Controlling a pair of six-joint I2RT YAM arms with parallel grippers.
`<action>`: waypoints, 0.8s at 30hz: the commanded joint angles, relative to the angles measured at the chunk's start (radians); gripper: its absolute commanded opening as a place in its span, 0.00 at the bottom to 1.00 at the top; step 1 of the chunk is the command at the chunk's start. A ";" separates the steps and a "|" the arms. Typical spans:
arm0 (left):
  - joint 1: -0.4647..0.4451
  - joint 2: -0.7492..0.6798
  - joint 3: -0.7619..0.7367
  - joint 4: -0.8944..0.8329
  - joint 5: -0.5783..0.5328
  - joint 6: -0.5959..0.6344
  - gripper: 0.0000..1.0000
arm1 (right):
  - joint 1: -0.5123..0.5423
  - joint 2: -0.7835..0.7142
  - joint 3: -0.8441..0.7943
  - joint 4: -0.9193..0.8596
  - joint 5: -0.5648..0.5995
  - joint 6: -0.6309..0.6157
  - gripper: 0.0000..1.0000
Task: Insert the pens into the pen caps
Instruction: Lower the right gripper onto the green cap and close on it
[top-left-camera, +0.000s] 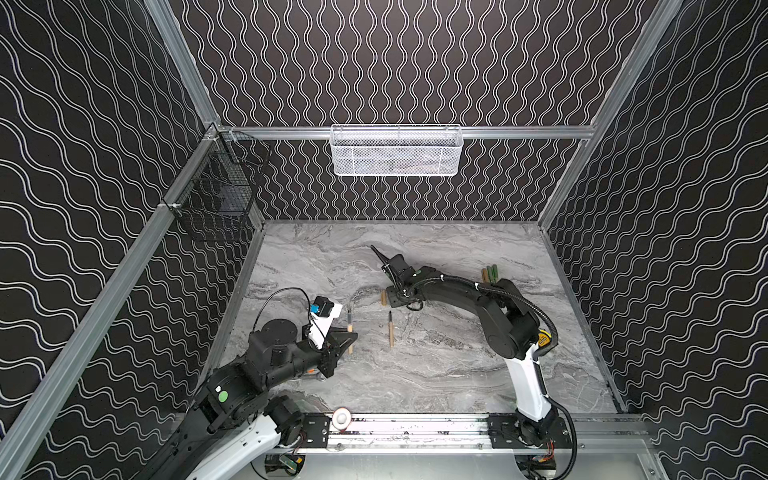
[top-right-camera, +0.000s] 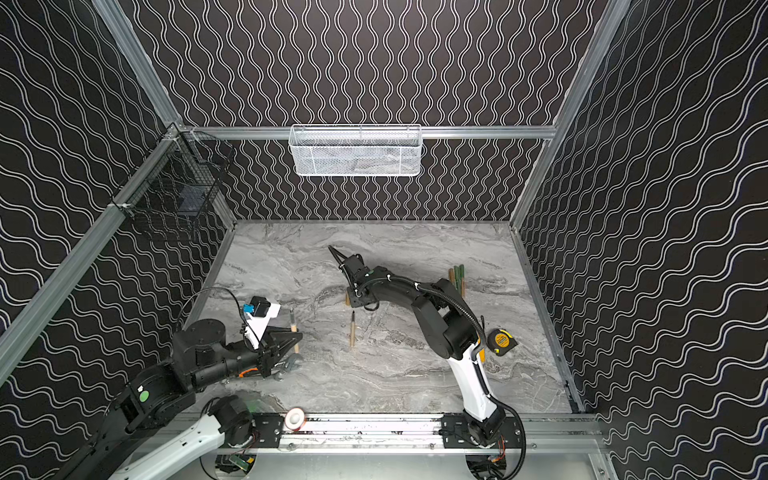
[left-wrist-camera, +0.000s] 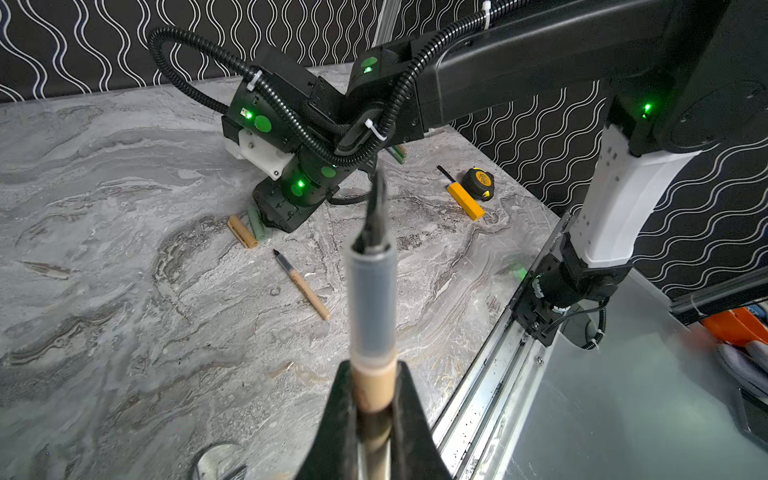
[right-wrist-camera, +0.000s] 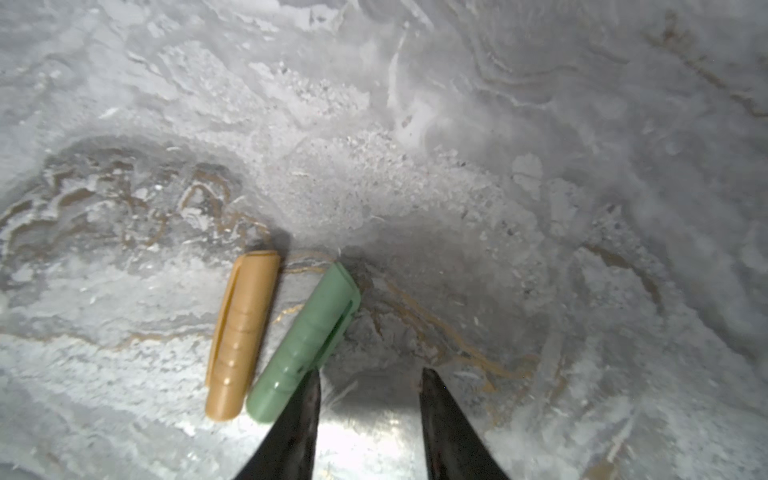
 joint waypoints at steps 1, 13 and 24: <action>0.001 0.004 0.000 0.038 0.013 0.012 0.00 | 0.002 -0.019 0.006 -0.012 0.026 0.009 0.43; 0.002 0.012 0.001 0.040 0.026 0.014 0.00 | 0.002 0.001 0.036 0.001 -0.013 0.014 0.43; 0.004 0.011 0.001 0.043 0.031 0.016 0.00 | 0.002 0.040 0.063 -0.005 -0.035 0.006 0.43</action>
